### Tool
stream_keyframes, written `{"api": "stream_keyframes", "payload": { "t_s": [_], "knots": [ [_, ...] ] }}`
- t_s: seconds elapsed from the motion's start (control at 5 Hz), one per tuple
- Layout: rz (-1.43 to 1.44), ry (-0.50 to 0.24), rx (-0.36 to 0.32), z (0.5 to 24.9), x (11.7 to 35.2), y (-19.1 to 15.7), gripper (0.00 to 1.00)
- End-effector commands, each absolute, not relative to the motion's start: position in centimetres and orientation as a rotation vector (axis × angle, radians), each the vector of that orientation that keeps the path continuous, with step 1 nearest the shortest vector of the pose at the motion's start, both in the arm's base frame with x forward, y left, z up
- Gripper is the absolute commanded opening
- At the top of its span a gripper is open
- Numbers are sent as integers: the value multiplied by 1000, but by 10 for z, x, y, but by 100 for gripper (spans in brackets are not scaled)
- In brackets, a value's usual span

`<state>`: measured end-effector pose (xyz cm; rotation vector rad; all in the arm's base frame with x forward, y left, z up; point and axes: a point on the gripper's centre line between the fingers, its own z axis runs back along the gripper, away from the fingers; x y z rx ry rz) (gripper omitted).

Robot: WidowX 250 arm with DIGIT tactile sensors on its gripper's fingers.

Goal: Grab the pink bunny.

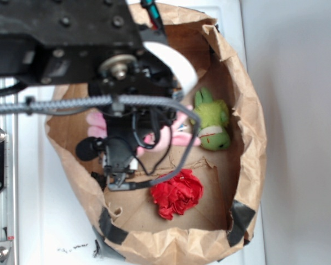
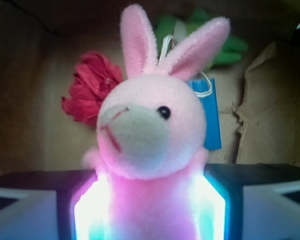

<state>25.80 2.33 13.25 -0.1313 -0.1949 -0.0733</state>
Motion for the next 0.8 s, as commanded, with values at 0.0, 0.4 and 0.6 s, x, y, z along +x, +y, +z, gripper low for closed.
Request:
{"api": "stream_keyframes", "payload": {
  "t_s": [0.0,0.4,0.6],
  "knots": [
    [69,-265,-20,187,272,14,0],
    [90,-240,-32,200,276,21,0],
    [96,-250,-27,199,277,21,0]
  ]
}}
